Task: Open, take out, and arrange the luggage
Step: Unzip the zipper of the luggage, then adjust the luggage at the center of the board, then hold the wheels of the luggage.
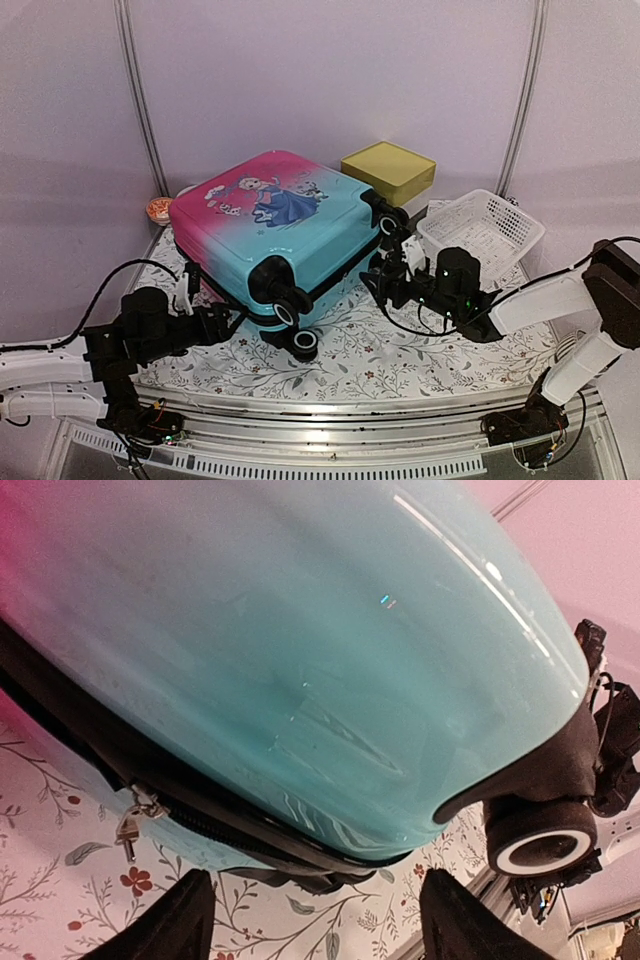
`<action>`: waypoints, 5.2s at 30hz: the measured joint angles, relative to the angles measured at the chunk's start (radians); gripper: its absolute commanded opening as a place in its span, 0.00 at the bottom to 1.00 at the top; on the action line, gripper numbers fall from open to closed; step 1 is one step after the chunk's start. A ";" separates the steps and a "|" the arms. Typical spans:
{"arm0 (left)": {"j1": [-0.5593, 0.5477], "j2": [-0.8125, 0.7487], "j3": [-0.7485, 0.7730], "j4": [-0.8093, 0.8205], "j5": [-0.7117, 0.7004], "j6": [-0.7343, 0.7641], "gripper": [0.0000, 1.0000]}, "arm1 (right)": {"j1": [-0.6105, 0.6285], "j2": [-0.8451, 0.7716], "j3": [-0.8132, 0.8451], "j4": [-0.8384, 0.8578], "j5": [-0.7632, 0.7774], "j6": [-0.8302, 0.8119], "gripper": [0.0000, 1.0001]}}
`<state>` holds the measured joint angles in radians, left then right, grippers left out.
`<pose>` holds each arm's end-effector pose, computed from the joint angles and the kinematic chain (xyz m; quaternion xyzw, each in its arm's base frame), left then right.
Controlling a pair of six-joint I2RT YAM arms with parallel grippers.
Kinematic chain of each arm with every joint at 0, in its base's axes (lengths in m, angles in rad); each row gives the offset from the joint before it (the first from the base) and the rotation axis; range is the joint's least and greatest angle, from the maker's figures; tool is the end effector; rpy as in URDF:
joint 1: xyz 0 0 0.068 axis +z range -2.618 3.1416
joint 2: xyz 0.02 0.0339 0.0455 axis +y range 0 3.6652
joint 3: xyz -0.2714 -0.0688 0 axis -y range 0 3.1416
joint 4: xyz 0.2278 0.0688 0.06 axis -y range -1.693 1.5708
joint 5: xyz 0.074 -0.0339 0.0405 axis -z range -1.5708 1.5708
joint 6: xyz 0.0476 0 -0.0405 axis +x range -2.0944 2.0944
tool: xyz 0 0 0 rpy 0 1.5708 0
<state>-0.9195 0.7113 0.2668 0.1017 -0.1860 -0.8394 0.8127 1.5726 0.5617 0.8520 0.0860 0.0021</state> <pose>0.1038 -0.1216 0.2063 -0.0209 0.8153 -0.3935 0.4242 0.2176 0.2239 0.2045 -0.2742 0.7097 0.2268 0.6081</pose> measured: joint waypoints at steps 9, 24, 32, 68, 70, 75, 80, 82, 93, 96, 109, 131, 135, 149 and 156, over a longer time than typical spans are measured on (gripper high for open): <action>0.006 -0.006 0.060 -0.089 0.018 0.002 0.98 | -0.174 -0.119 0.201 -0.446 -0.115 0.003 0.99; 0.138 -0.004 0.175 -0.183 0.129 0.027 0.98 | -0.383 0.032 0.597 -0.845 -0.406 -0.108 1.00; 0.289 0.013 0.221 -0.190 0.249 0.040 0.98 | -0.384 0.158 0.753 -0.960 -0.400 -0.184 0.85; 0.739 0.587 0.535 -0.009 0.489 0.100 0.98 | -0.071 -0.080 0.470 -0.903 0.001 0.038 0.60; 0.756 0.640 0.583 -0.011 0.494 0.118 0.98 | -0.047 -0.082 0.466 -0.903 0.014 0.062 0.65; 0.785 0.703 0.665 -0.059 0.517 0.167 0.98 | -0.014 -0.100 0.457 -0.920 0.009 0.089 0.79; 0.785 0.649 0.653 -0.116 0.505 0.228 0.98 | 0.006 -0.162 0.439 -0.941 0.024 0.108 1.00; 0.785 0.585 0.611 -0.134 0.499 0.246 0.98 | 0.011 -0.193 0.432 -0.942 0.049 0.123 0.99; 0.791 0.024 0.299 -0.143 0.486 0.272 0.98 | 0.012 -0.354 0.343 -0.907 0.047 0.216 0.99; 0.791 -0.042 0.299 -0.165 0.503 0.286 0.98 | 0.012 -0.367 0.328 -0.898 0.006 0.223 0.99; 0.699 -0.111 0.263 -0.293 0.600 0.262 0.98 | 0.071 -0.288 0.329 -0.795 -0.029 0.292 1.00; 0.307 0.044 0.332 -0.419 0.425 0.230 0.98 | 0.210 -0.051 0.367 -0.605 0.070 0.332 0.99; 0.243 0.074 0.376 -0.458 0.377 0.227 0.98 | 0.210 -0.051 0.367 -0.595 0.103 0.336 1.00; 0.149 -0.038 0.360 -0.491 0.194 0.245 0.98 | 0.210 -0.051 0.365 -0.558 0.145 0.364 1.00; 0.147 -0.301 0.259 -0.367 0.121 0.248 0.98 | 0.210 -0.049 0.348 -0.543 0.146 0.378 1.00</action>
<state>-0.7723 0.4107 0.5255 -0.2649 -0.0650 -0.5919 1.0229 1.5238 0.9096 0.3088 0.2321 0.3805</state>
